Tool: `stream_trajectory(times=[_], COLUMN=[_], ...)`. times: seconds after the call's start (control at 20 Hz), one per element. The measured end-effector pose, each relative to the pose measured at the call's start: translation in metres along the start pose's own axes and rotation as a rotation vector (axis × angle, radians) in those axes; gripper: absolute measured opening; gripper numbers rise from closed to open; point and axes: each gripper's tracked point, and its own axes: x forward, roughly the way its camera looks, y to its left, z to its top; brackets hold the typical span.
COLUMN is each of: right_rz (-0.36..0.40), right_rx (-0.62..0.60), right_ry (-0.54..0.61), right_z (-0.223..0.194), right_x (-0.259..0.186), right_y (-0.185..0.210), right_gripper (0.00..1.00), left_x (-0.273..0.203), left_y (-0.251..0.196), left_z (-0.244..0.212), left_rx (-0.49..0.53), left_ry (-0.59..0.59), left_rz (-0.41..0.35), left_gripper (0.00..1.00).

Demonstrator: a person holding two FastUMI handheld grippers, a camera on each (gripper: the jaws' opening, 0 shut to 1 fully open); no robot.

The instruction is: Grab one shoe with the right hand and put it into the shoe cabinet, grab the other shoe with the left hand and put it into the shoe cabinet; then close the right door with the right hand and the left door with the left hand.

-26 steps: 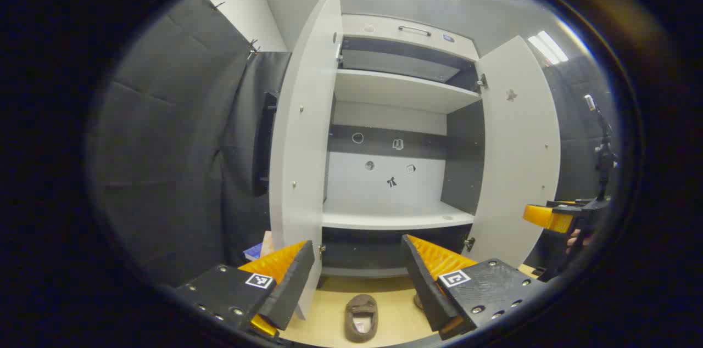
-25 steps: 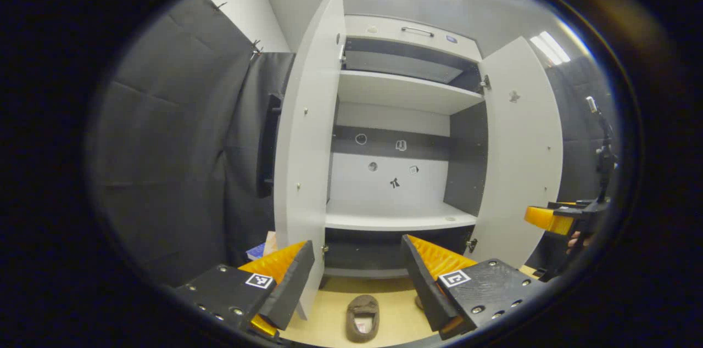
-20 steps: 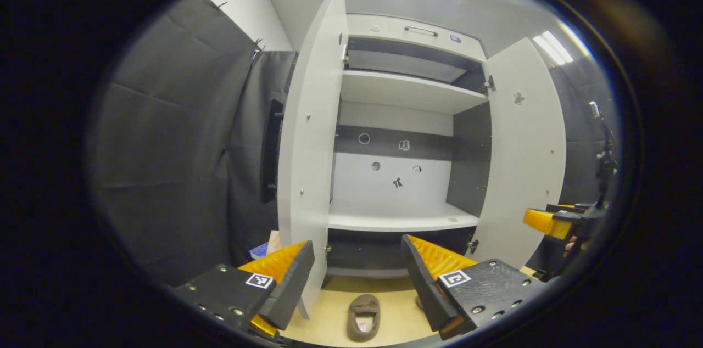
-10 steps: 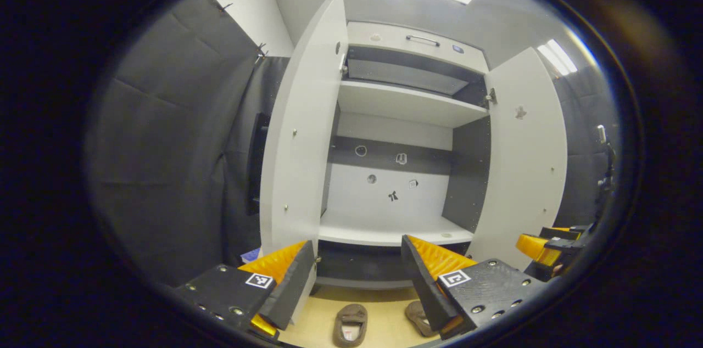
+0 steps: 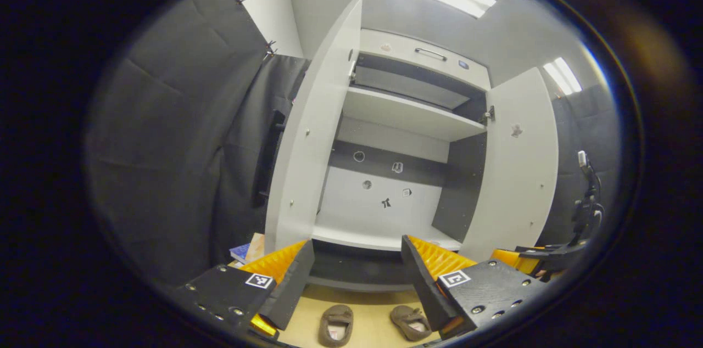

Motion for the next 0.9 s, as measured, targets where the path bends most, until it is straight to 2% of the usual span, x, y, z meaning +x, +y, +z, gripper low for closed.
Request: stream_trajectory(times=[0.05,0.2,0.25,0.3,0.35,0.45,0.5,0.55,0.6,0.75,0.8,0.9], right_rz=[0.011,0.087,0.109,0.124,0.132,0.14,0.146,0.158,0.164,0.161,0.157,0.174], right_rx=[-0.008,-0.02,-0.017,-0.019,-0.028,-0.047,-0.04,-0.017,0.013,0.067,0.077,0.101], right_ry=[0.007,0.031,0.033,0.039,0.052,0.091,0.122,0.153,0.187,0.296,0.341,0.437], right_z=[0.0,-0.006,-0.007,-0.01,-0.014,-0.028,-0.038,-0.047,-0.057,-0.093,-0.106,-0.129], right_x=[0.002,0.007,0.009,0.01,0.012,0.02,0.023,0.025,0.027,0.032,0.033,0.037], right_y=[0.003,0.024,0.031,0.036,0.04,0.045,0.048,0.052,0.055,0.059,0.058,0.063], right_gripper=[0.98,0.98,0.98,0.98,0.98,0.98,0.98,0.98,0.98,0.98,0.98,0.98], left_x=[-0.002,-0.007,-0.011,-0.015,-0.018,-0.024,-0.025,-0.028,-0.029,-0.03,-0.032,-0.029], left_y=[0.003,0.013,0.014,0.013,0.012,0.006,0.003,0.002,0.001,-0.003,-0.003,-0.003], left_z=[-0.001,-0.009,-0.012,-0.014,-0.016,-0.019,-0.021,-0.022,-0.024,-0.032,-0.039,-0.046], left_rx=[0.007,0.032,0.039,0.044,0.043,0.033,0.037,0.044,0.052,0.052,0.052,0.06], left_ry=[0.0,0.022,0.032,0.039,0.05,0.063,0.07,0.081,0.09,0.116,0.133,0.158], left_rz=[0.007,0.032,0.034,0.033,0.029,0.006,-0.001,-0.005,-0.008,-0.018,-0.02,-0.017], left_gripper=[0.92,0.92,0.99,0.92,0.99,0.99,1.0,0.92,0.99,0.99,0.93,0.93])
